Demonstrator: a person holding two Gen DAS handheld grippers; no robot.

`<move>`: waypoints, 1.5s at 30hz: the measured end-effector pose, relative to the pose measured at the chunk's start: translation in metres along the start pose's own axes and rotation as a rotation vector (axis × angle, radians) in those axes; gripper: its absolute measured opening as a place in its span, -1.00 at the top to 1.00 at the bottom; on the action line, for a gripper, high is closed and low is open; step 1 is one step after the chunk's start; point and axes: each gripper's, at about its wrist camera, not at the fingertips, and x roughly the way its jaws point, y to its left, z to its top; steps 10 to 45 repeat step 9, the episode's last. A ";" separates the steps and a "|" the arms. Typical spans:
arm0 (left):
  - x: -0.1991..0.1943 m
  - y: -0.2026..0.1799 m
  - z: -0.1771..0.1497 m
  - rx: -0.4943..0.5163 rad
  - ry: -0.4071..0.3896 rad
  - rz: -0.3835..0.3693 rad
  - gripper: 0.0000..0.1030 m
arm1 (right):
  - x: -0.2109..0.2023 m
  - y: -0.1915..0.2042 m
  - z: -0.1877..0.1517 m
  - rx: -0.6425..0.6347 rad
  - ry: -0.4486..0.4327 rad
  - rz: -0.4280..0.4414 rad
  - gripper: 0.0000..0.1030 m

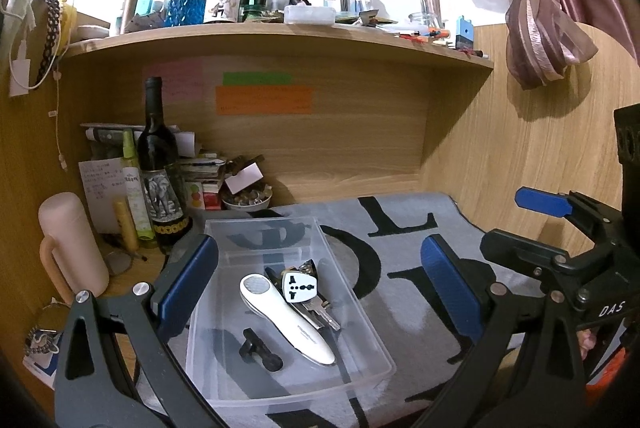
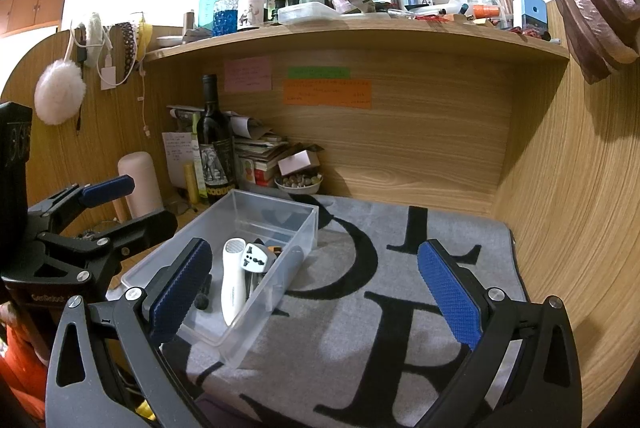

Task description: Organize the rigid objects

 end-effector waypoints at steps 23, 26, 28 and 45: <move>0.006 0.002 0.001 -0.013 0.028 -0.017 -1.00 | 0.001 -0.001 -0.001 0.001 0.002 0.004 -1.00; 0.006 0.002 0.001 -0.013 0.028 -0.017 -1.00 | 0.001 -0.001 -0.001 0.001 0.002 0.004 -1.00; 0.006 0.002 0.001 -0.013 0.028 -0.017 -1.00 | 0.001 -0.001 -0.001 0.001 0.002 0.004 -1.00; 0.006 0.002 0.001 -0.013 0.028 -0.017 -1.00 | 0.001 -0.001 -0.001 0.001 0.002 0.004 -1.00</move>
